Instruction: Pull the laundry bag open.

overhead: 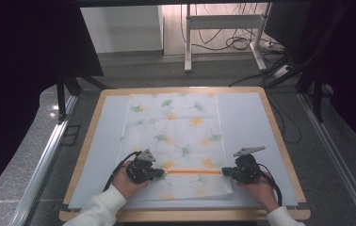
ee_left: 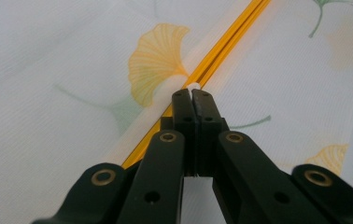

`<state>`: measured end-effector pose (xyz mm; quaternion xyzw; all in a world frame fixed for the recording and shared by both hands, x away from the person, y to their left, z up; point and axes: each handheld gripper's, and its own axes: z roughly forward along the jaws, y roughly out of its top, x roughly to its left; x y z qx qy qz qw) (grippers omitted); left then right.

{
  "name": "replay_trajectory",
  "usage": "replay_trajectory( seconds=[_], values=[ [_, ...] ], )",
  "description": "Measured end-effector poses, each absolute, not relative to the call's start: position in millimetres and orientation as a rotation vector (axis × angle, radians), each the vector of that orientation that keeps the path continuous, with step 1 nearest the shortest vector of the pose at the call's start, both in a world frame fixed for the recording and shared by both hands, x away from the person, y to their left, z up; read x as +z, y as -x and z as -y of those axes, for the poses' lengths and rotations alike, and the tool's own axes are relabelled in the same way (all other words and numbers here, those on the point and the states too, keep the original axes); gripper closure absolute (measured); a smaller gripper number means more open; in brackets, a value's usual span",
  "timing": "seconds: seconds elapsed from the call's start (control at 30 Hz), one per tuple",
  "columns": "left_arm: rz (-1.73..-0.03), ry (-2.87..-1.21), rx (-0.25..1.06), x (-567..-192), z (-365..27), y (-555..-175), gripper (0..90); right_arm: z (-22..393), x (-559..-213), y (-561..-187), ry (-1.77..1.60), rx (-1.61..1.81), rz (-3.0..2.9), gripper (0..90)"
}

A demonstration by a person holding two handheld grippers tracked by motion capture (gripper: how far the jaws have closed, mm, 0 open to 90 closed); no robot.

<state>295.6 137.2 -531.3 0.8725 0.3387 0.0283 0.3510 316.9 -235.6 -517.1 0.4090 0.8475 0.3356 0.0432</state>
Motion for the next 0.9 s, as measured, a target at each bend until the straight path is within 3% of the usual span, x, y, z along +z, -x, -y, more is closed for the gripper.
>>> replay_trajectory(
  seconds=[0.9],
  values=[
    [-0.942,-2.227,0.094,-534.1,-174.5,-289.5,90.0,235.5,-517.1,-316.7,-1.248,1.026,-2.59,90.0]
  ],
)
